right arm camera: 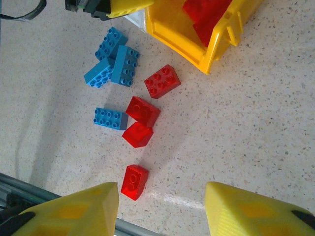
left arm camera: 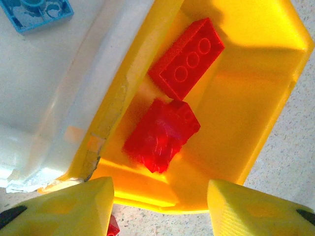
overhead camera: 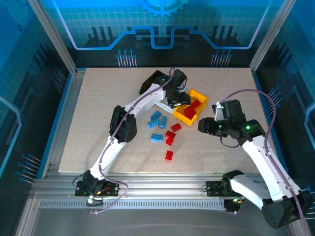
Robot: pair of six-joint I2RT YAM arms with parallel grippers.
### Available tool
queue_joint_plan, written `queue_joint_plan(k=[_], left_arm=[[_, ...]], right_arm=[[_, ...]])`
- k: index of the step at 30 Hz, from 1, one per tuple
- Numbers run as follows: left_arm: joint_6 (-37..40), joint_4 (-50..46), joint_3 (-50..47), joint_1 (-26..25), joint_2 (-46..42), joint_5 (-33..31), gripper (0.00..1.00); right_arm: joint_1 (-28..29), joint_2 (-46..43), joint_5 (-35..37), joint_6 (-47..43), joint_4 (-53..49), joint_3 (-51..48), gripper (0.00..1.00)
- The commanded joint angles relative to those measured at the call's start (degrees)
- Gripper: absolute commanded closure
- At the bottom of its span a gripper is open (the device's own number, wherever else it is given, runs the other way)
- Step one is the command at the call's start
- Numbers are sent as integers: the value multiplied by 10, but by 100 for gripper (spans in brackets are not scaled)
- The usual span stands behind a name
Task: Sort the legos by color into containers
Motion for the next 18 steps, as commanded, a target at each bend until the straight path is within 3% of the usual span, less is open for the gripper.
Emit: queue_joint_plan(k=[1,9,12,18], left_arm=[[-11,-4,19,5,-3,9,44],[17,-21,-70,4,-132,-17,41],[51,-30,-161,5,-217,-36,38],[64,-11,-450,5,-441,-66,33]], right_arm=[[-9,-11,6,10,-17,-12,49],[23,45,-2,36,-41,-23,47],[89,87,27,66,-56,-20,43],[260,181,93,167,-63,25,33]])
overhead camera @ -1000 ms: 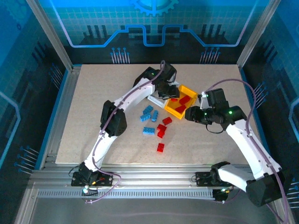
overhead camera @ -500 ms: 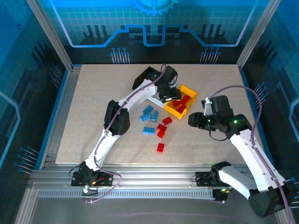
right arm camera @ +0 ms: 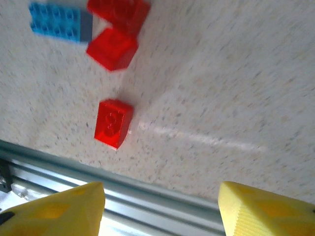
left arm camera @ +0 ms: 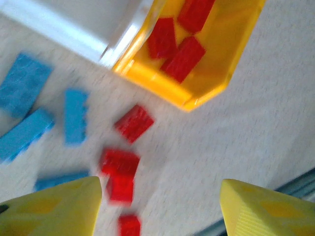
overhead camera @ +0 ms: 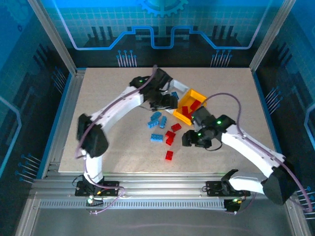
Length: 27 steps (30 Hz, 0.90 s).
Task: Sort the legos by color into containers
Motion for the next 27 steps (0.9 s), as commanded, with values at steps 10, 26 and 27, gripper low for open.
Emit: queue_joint_plan(k=[10,26,27], left_arm=[[-11,5,-405,10,-376,-33,27],[-25,-23,-483,15,-484,-18,23],[-25,-28,-484,15,-484,-19,23]], right_arm=[[192,197,120,189,-6,102,28],[210,311,156,250,74,103,32],[210,315,152,250,83,98,33]])
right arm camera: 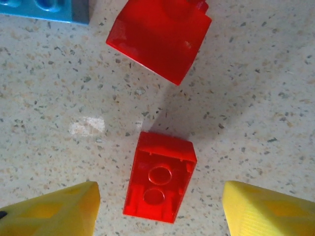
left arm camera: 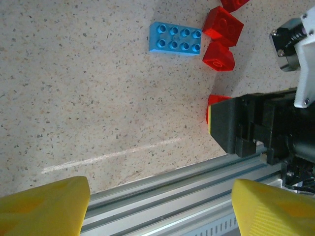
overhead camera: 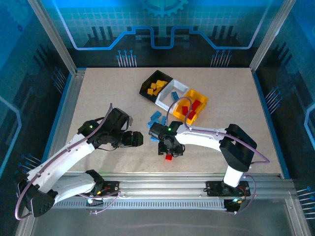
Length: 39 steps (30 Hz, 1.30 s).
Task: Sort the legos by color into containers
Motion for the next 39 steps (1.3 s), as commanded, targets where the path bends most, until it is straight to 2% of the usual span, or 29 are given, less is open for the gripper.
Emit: queue_joint_plan(k=[1,10,22,29,33,39], left_arm=[[-7,-26,-14,5,-15,1,23],[-28,-18,-33,5,-25,7,22],[-35,10,-41,5,1,18,22],[-42,33,-44,5,13,24,22],[-41,51,-45,5,28,28,22],[-38,64,-29,5,68,26,21]], right_arm=[[3,20,3,24,33,-20,33],[-8,34,-2,27,71,-46,39],[-16,31,0,1,60,-44,73],[-20,-34,15,-23,-1,-2,71],[-60,-81,13,-54,-20,30,71],[-193,-79,-26,-151,-27,105,70]])
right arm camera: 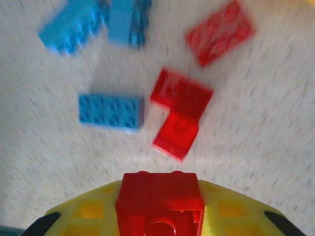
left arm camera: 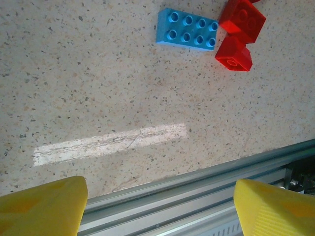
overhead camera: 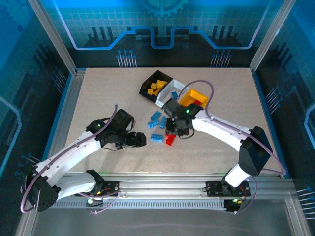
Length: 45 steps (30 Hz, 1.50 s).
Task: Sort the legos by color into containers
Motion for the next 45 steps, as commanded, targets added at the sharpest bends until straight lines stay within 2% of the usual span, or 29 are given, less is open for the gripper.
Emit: queue_joint_plan(k=[1,7,12,19,25,31,38,41,45], left_arm=[[-7,13,11,5,25,10,21],[-6,0,55,4,83,4,20],[-4,-7,69,5,116,0,18],[1,-21,88,4,150,-4,17],[-15,-1,75,4,145,7,17],[-26,18,49,4,109,11,16],[-55,41,-10,5,37,22,16],[-62,40,-33,5,3,28,16],[-62,18,-51,6,-36,28,15]], right_arm=[[-72,15,-22,-76,-26,44,70],[-192,115,-75,-151,-24,130,69],[-249,209,-106,-181,-22,199,68],[-271,285,-128,-194,-26,267,60],[-266,265,-117,-195,-38,273,46],[-226,184,-93,-203,-60,228,43],[-89,90,-65,-160,-64,93,37],[-34,81,-60,-128,-45,39,35],[6,99,-51,-103,-28,11,33]])
